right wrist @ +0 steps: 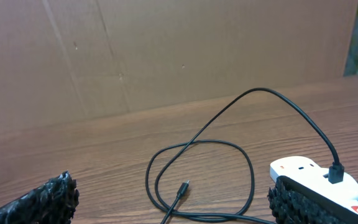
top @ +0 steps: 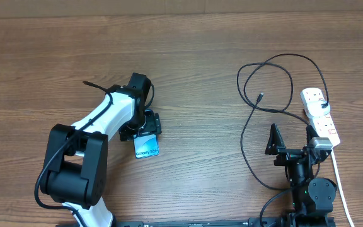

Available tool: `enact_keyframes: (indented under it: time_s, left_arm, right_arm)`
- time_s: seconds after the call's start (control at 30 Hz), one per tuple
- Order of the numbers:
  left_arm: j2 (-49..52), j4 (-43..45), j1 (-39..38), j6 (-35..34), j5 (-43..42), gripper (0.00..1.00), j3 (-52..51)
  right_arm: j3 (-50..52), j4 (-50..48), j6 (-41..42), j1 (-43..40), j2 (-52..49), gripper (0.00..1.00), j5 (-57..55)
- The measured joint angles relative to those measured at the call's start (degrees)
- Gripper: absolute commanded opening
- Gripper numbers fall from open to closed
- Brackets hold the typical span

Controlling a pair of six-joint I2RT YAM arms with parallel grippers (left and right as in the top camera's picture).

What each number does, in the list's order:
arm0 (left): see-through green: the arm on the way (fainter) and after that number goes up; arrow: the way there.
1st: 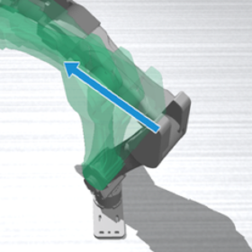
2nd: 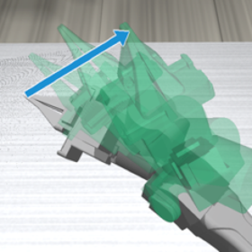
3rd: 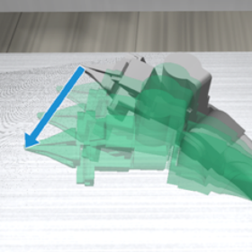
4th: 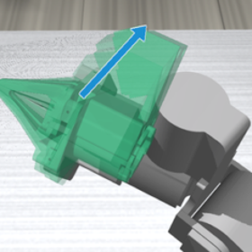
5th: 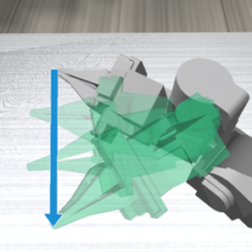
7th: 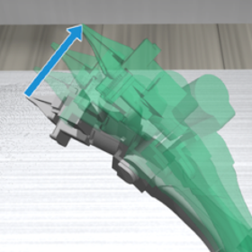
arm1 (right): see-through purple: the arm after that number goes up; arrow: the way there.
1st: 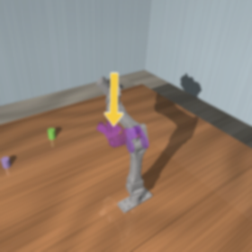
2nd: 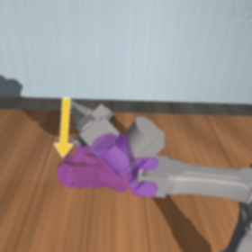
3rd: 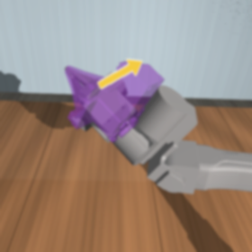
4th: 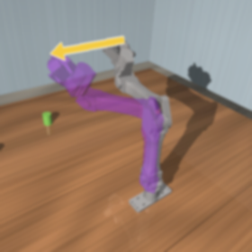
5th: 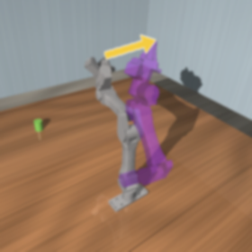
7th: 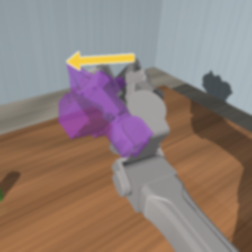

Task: Plug charger to phone and switch on socket
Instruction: 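Close the left gripper on the phone's long edges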

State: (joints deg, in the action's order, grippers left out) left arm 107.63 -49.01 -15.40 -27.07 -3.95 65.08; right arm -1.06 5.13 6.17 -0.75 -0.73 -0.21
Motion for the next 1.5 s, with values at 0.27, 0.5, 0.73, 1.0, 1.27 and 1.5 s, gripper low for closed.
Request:
enact_keyframes:
  time_s: [0.27,0.5,0.73,1.0,1.27,1.5]
  left_arm:
    - [-0.2,0.3,-0.4,-0.2,-0.5,1.0,0.0]
    - [-0.2,0.5,-0.4,-0.5,-0.3,1.0,-0.1]
    - [-1.4,2.5,-0.4,-0.7,-0.1,1.0,-1.9]
    - [-2.5,4.3,-0.4,-1.1,0.1,0.95,-3.6]
    - [-2.5,3.7,-0.4,0.8,0.7,0.92,-3.6]
    - [-2.5,3.3,-0.4,2.2,2.2,0.8,-3.8]
  right_arm:
    - [0.0,0.0,0.0,0.0,0.0,1.0,0.0]
    - [0.0,0.0,0.0,0.0,0.0,1.0,0.0]
    - [0.0,0.0,0.0,0.0,0.0,1.0,0.0]
    - [0.0,0.0,0.0,0.0,0.0,1.0,0.0]
    - [0.0,0.0,0.0,0.0,0.0,1.0,0.0]
    - [0.0,0.0,0.0,0.0,0.0,1.0,0.0]
